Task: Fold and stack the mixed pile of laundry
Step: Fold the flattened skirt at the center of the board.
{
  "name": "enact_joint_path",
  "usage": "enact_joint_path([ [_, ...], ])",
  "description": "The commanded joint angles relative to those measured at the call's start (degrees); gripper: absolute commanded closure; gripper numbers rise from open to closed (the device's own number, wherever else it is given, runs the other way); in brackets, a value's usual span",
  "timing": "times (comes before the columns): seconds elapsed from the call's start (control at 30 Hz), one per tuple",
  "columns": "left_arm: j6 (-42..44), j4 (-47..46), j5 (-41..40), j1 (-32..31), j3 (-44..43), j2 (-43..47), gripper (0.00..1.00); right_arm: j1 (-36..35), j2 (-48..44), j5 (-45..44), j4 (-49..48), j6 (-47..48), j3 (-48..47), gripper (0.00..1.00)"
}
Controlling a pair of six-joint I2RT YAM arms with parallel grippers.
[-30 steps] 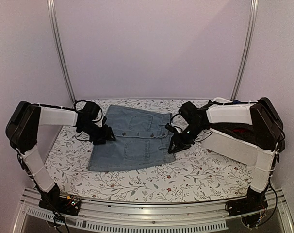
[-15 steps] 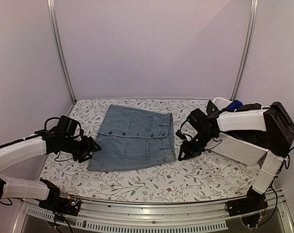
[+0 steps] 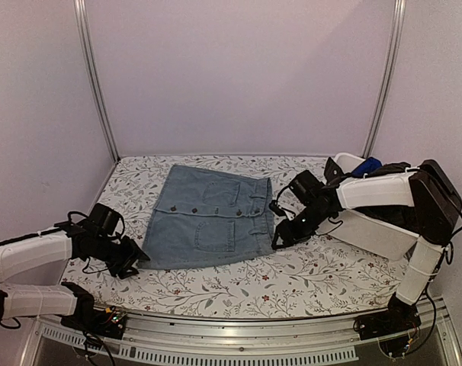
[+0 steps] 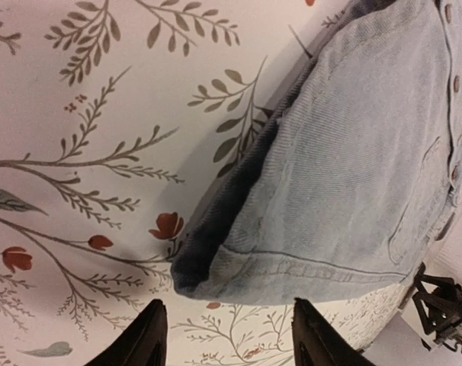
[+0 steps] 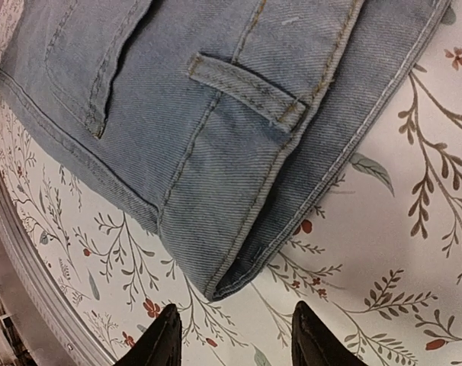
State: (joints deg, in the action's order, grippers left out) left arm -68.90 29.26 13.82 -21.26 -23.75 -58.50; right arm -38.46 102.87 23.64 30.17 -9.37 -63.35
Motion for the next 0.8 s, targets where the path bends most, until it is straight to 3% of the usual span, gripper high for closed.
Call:
enact_joint_path([
  [0.0,-2.20,-1.56,1.58,1.34,1.71,0.17,0.47,-3.28,-3.41,-5.79,-5.60,4.43,0.87,0.48],
  [0.17,-1.64,-3.63,2.59,1.66,1.57,-3.41,0.55,-7.62,-6.76,-14.09,-11.32,14.67,1.78,0.47],
  [0.37,-1.32,-4.52,2.85,1.78,0.98,-5.58,0.64,-10.23,-5.64,-17.54,-16.19,24.12,4.93,0.50],
  [0.57,-0.61,-4.83,3.09,2.22,0.66,-6.42,0.69,-11.03,-2.40,-16.47,-17.65,29.21,6.51,0.53],
  [0.77,0.29,-4.47,3.43,3.59,0.45,-6.80,0.87,-12.27,-1.45,-16.16,-19.03,31.01,9.57,0.54],
])
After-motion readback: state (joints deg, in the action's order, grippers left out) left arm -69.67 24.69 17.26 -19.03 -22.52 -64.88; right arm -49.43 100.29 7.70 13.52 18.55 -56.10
